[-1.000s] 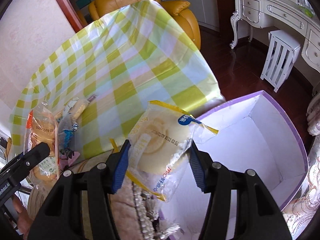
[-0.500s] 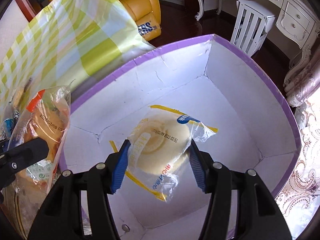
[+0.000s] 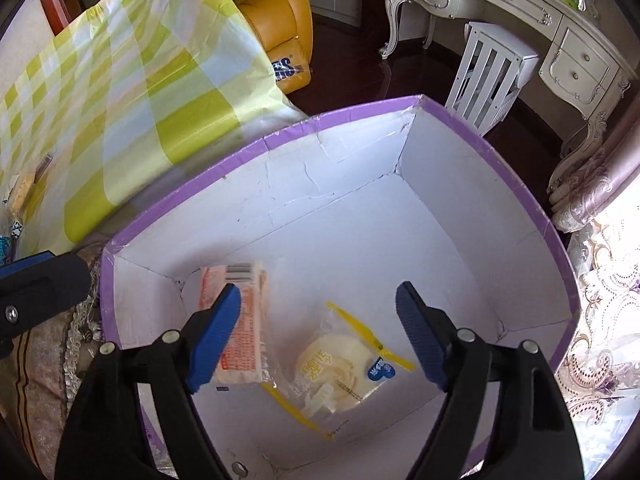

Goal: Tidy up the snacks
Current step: 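Open the right tool over the box to drop the cake bag while the left tool drops the bread bag, then move both open tools back over the snacks on the table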

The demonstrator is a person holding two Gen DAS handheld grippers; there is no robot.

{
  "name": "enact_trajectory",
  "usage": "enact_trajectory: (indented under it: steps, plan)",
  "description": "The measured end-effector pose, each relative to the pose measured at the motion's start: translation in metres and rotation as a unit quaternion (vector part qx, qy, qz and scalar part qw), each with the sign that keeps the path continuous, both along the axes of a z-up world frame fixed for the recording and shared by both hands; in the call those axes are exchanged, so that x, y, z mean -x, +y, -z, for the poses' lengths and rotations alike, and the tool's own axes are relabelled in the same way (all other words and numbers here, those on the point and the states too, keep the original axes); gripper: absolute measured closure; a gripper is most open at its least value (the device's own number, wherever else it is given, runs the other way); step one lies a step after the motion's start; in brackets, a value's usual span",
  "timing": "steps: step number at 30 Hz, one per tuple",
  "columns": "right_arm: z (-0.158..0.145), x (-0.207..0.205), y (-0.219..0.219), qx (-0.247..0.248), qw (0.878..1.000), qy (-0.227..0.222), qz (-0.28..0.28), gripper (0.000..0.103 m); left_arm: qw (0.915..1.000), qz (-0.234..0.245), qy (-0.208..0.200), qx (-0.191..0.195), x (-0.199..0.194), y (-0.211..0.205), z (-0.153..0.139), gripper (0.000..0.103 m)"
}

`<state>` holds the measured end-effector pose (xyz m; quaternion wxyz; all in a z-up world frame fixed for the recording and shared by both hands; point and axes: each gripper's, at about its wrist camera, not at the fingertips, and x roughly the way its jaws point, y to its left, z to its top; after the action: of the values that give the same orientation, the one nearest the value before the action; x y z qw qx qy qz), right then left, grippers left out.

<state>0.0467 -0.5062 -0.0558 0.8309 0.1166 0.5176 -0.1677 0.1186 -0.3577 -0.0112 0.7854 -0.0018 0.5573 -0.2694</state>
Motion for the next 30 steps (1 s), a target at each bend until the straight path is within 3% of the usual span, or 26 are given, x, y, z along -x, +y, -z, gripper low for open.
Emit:
enact_trajectory:
  steps: [5, 15, 21, 26, 30]
  plan:
    - [-0.028, 0.002, 0.012, 0.036, 0.997, -0.067, -0.024, 0.012, 0.9970, -0.023, -0.074, -0.004, 0.007, 0.026, -0.026, 0.017]
    - [-0.070, -0.013, 0.053, -0.033, 0.988, -0.111, -0.101, 0.012, 0.9865, -0.094, -0.134, 0.006, 0.021, 0.111, -0.053, 0.017]
    - [-0.087, -0.019, 0.099, 0.011, 0.976, -0.113, -0.185, 0.012, 0.9762, -0.164, -0.139, 0.028, 0.032, 0.184, -0.059, 0.018]
    - [-0.095, -0.024, 0.119, 0.040, 0.968, -0.101, -0.227, 0.012, 0.9611, -0.242, -0.124, 0.048, 0.042, 0.253, -0.054, 0.020]
    - [-0.096, -0.034, 0.126, 0.010, 0.968, -0.081, -0.237, 0.012, 0.9526, -0.279, -0.110, 0.049, 0.049, 0.294, -0.046, 0.021]
